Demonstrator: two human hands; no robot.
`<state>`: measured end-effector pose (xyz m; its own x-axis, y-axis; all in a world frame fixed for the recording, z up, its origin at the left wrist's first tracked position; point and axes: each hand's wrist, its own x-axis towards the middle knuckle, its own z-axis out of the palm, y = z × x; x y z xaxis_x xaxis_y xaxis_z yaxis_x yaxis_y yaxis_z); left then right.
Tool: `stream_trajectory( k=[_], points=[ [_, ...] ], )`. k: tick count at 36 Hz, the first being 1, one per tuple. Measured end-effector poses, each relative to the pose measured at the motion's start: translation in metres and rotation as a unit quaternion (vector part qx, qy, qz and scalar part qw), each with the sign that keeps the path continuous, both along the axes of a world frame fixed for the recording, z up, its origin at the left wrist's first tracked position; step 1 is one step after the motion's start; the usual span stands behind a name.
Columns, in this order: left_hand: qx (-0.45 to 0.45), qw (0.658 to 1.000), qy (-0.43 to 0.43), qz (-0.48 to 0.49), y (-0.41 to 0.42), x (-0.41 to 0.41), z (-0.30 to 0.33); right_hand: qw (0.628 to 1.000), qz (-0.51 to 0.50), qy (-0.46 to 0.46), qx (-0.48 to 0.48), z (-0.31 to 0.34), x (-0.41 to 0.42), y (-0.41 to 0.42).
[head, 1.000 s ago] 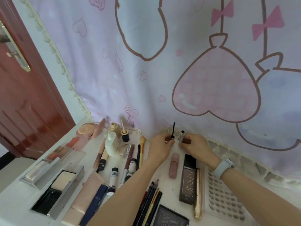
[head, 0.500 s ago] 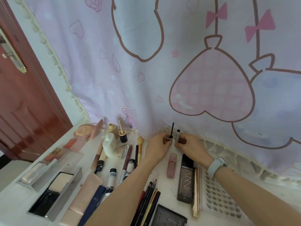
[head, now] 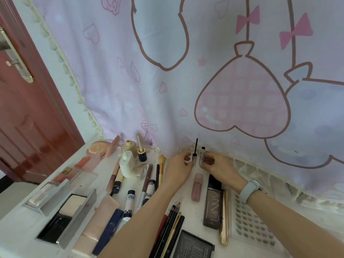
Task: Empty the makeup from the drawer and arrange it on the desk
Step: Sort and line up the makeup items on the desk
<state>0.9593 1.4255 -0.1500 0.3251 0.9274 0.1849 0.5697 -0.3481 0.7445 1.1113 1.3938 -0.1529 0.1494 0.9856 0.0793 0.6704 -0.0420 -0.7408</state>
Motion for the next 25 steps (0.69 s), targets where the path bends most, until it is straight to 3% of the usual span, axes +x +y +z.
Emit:
stream_trajectory(
  k=[3,7,13,16,18,21,25],
  points=[
    [0.022,1.000,0.011,0.014,-0.011,-0.014,0.003,0.999,-0.034,0.003,0.005,0.003,0.003,-0.009],
    [0.048,0.997,0.049,0.030,-0.030,-0.045,0.018,0.994,-0.051,-0.036,0.093,0.014,-0.004,-0.029],
    [0.096,0.951,0.277,0.099,-0.039,-0.104,0.052,0.975,0.022,-0.072,0.211,0.037,-0.040,-0.045],
    [0.062,0.920,0.370,0.114,-0.025,-0.139,0.071,0.959,0.084,-0.121,0.241,0.040,-0.062,-0.047],
    [0.006,0.915,0.389,0.109,-0.011,-0.161,0.081,0.957,0.121,-0.149,0.217,0.037,-0.074,-0.045],
    [-0.071,0.908,0.401,0.096,0.010,-0.182,0.086,0.958,0.169,-0.208,0.102,0.023,-0.087,-0.037],
    [-0.122,0.902,0.406,0.075,0.026,-0.185,0.072,0.922,0.162,-0.350,-0.021,0.009,-0.099,-0.029]
  ],
)
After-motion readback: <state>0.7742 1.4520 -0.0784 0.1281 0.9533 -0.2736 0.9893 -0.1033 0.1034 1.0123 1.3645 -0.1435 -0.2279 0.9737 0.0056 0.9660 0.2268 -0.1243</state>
